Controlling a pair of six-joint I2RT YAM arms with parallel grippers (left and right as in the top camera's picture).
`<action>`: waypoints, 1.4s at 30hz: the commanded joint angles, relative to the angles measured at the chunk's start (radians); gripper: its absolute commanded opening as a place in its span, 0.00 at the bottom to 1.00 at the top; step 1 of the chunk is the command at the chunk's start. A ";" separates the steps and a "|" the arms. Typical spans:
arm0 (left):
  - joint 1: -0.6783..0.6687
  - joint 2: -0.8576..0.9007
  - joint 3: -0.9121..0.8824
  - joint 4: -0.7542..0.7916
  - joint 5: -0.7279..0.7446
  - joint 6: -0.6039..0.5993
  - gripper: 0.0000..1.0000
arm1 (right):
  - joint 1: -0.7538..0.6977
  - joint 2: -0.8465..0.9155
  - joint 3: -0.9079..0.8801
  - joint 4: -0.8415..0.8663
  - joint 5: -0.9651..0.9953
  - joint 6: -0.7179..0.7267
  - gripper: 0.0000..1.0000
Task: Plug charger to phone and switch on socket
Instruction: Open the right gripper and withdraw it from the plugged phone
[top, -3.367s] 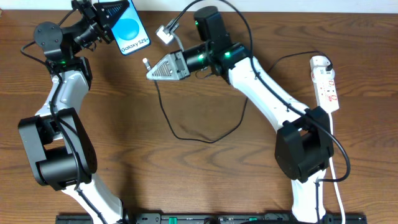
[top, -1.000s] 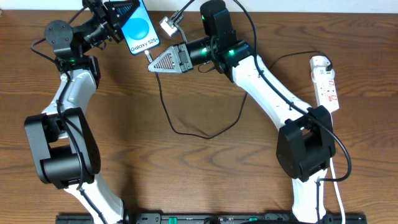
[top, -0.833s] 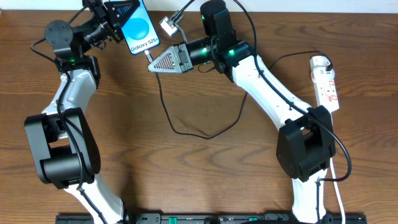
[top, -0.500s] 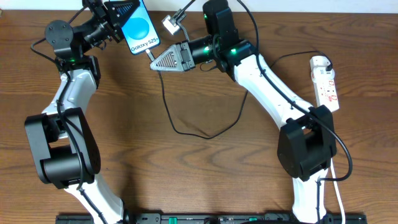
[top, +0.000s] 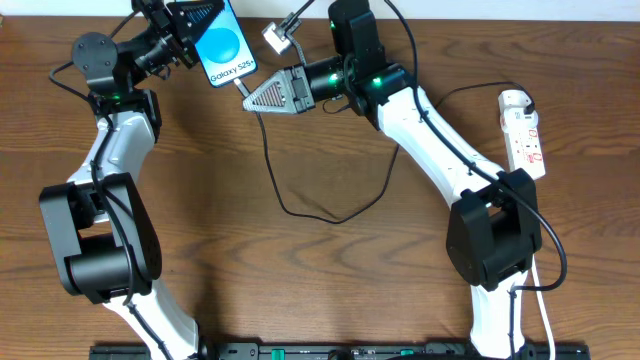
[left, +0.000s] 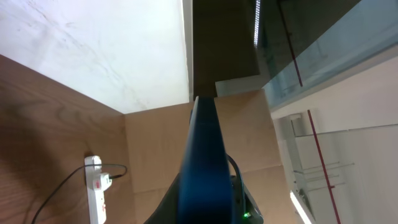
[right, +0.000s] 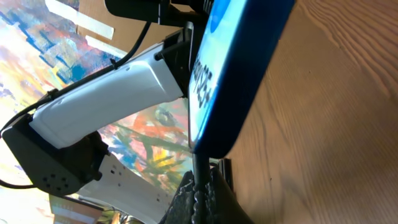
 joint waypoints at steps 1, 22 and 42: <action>-0.012 -0.008 0.016 0.017 0.022 0.017 0.07 | 0.006 0.000 0.003 0.024 0.037 0.032 0.01; -0.023 -0.008 0.016 0.017 0.055 0.059 0.07 | 0.005 0.000 0.003 0.092 0.038 0.117 0.01; -0.023 -0.008 0.016 0.017 0.096 0.074 0.07 | 0.005 0.000 0.003 0.092 0.113 0.209 0.01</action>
